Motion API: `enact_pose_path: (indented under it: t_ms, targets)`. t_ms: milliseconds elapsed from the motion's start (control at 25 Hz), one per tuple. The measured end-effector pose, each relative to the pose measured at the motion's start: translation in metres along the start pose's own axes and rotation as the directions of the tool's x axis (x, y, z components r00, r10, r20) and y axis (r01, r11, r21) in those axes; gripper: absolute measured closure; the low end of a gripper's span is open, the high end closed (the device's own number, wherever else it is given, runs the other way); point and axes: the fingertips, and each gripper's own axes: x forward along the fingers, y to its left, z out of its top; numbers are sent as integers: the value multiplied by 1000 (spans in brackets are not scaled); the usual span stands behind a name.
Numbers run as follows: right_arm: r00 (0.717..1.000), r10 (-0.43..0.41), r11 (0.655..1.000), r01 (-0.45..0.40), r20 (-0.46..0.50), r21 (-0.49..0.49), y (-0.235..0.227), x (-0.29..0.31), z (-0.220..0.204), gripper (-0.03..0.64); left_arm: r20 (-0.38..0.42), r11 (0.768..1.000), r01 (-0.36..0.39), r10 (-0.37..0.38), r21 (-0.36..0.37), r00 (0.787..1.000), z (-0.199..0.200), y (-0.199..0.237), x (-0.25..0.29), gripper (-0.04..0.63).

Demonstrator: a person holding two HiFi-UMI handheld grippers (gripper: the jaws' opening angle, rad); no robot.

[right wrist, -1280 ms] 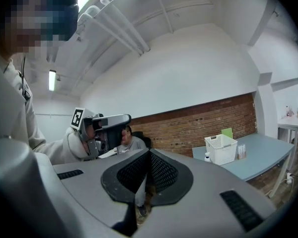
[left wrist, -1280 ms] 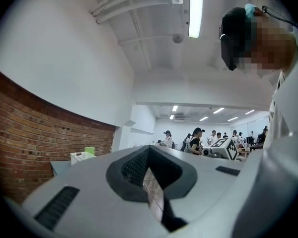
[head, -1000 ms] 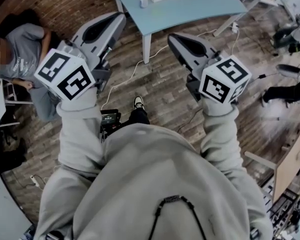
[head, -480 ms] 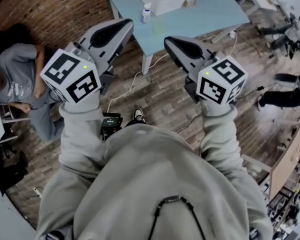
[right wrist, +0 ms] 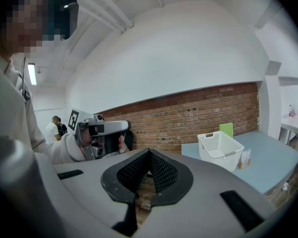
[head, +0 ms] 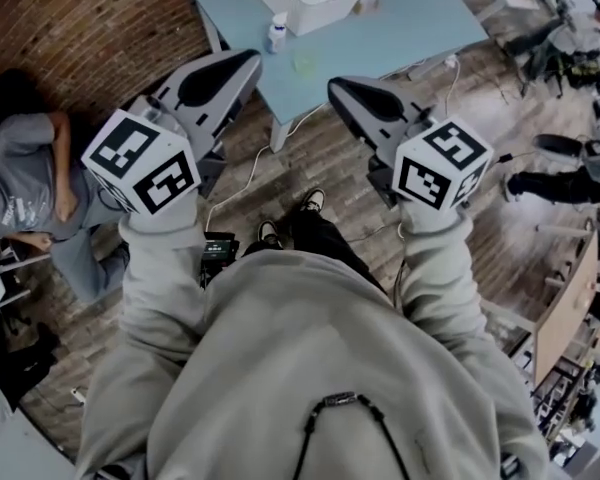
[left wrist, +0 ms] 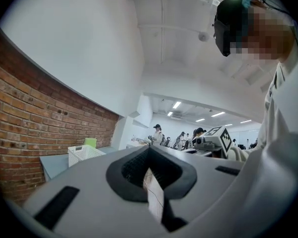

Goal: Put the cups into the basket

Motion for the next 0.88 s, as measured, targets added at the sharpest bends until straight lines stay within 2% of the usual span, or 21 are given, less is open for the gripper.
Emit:
enact_pose_path:
  t_ms: [120, 240, 560, 720, 880]
  targets:
    - [1000, -1, 1000, 1, 9, 7, -15, 6, 5, 606, -8, 1000, 12, -12, 10, 1000, 2, 3, 12, 600]
    - [1000, 21, 1000, -21, 22, 8, -35, 14, 14, 606, -11, 1000, -7, 8, 19, 1000, 9, 16, 29, 600]
    - [997, 63, 998, -63, 46, 5, -118, 40, 38, 606, 1, 997, -54, 54, 53, 999, 30, 66, 108, 600]
    - [995, 80, 997, -80, 64, 6, -169, 38, 57, 606, 32, 993, -87, 85, 73, 996, 49, 79, 148, 600]
    - [990, 116, 993, -117, 77, 7, -205, 43, 68, 606, 22, 990, -118, 117, 74, 993, 49, 92, 181, 600]
